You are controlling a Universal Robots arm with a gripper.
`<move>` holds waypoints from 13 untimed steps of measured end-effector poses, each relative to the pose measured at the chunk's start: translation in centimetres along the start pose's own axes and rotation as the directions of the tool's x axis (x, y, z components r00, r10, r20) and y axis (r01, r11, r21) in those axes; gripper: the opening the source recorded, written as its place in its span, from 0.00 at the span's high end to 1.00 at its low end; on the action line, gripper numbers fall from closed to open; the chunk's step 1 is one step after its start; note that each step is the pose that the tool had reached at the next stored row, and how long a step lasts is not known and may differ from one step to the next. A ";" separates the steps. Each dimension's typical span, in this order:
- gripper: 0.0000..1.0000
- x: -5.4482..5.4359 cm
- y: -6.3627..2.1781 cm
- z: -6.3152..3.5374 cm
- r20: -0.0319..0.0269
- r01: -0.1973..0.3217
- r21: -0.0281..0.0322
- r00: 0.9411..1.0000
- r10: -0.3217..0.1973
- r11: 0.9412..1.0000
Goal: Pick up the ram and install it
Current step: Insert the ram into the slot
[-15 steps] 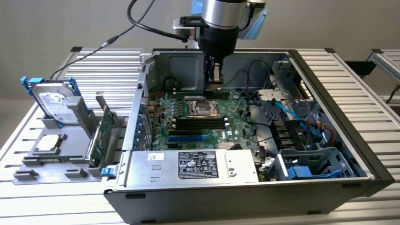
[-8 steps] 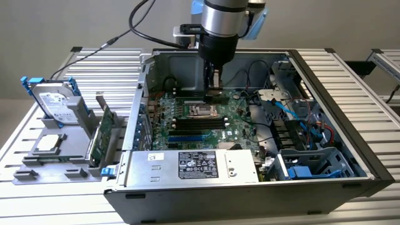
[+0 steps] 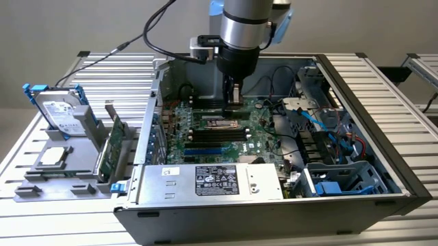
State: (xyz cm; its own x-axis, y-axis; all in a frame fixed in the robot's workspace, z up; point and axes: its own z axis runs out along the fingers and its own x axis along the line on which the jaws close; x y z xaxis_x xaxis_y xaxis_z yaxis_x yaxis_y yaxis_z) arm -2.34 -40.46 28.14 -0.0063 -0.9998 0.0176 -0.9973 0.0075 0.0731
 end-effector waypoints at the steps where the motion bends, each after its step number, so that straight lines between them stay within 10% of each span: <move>1: 0.87 0.0 -0.01 0.18 0.000 0.000 0.000 1.000 0.000 1.000; 13: 0.87 0.5 -0.17 2.36 0.000 0.000 0.000 1.000 0.000 1.000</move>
State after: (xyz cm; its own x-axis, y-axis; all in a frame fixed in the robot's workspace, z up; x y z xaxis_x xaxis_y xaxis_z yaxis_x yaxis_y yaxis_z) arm -2.34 -41.01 25.79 -0.0064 -0.9998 0.0175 -0.9973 0.0076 0.0731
